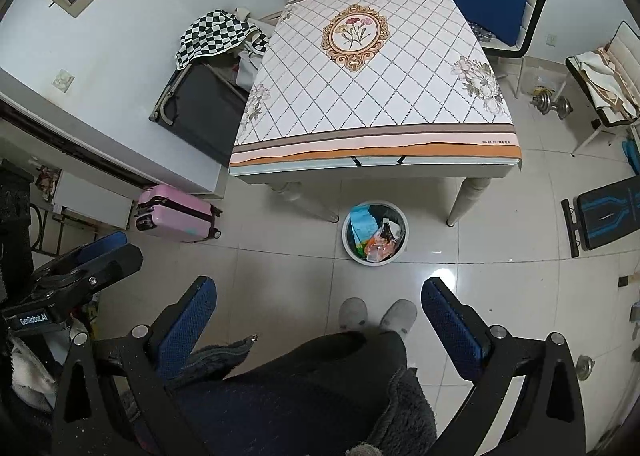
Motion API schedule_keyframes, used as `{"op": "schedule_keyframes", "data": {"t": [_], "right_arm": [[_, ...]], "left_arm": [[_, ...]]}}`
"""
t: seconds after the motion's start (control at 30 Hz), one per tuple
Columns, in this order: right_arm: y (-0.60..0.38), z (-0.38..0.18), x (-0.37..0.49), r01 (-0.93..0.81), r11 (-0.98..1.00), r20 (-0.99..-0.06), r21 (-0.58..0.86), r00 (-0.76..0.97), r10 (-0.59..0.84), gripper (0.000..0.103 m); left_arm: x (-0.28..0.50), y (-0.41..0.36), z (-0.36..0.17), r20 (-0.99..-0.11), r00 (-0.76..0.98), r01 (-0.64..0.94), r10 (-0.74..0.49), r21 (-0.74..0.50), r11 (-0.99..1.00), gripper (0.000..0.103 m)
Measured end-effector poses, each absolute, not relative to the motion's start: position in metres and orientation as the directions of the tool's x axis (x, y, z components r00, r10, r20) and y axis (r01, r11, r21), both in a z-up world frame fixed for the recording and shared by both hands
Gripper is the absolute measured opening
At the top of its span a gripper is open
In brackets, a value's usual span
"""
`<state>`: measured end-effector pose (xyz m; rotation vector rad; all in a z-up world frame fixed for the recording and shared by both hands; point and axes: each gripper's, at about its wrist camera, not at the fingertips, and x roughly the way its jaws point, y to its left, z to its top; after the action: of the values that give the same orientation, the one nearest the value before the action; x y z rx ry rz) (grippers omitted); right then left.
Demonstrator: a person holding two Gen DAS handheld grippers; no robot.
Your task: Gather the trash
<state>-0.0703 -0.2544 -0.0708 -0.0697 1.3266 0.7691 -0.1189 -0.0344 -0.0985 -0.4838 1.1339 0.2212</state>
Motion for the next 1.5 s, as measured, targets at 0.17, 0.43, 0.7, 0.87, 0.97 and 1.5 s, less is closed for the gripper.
{"op": "schedule_keyframes", "data": {"t": [0.17,0.43,0.7,0.87,0.97,1.5], "right_arm": [[-0.257,-0.07,-0.07,-0.529,0.757,-0.883,0.383,0.031,0.468,0.103],[-0.263,-0.069,-0.068,-0.515,0.762,-0.881,0.392,0.028,0.472,0.103],[-0.27,-0.068,-0.067,-0.506,0.768,-0.881,0.393,0.031,0.471,0.103],[-0.273,-0.068,-0.067,-0.502,0.77,-0.881,0.394,0.031,0.472,0.103],[-0.274,-0.068,-0.067,-0.503,0.769,-0.882,0.394,0.029,0.471,0.103],[-0.275,-0.068,-0.07,-0.503,0.769,-0.882,0.394,0.03,0.471,0.103]], "left_arm": [[-0.115,-0.037,-0.097,-0.905,0.417,-0.394,-0.081,-0.26,0.881,0.103],[-0.11,-0.045,-0.099,-0.904,0.416,-0.366,-0.103,-0.27,0.891,0.103],[-0.107,-0.051,-0.1,-0.903,0.415,-0.35,-0.114,-0.274,0.896,0.103],[-0.107,-0.053,-0.101,-0.902,0.415,-0.345,-0.119,-0.277,0.897,0.103],[-0.107,-0.054,-0.101,-0.902,0.415,-0.346,-0.118,-0.276,0.897,0.103],[-0.103,-0.059,-0.1,-0.9,0.419,-0.342,-0.122,-0.28,0.897,0.103]]}}
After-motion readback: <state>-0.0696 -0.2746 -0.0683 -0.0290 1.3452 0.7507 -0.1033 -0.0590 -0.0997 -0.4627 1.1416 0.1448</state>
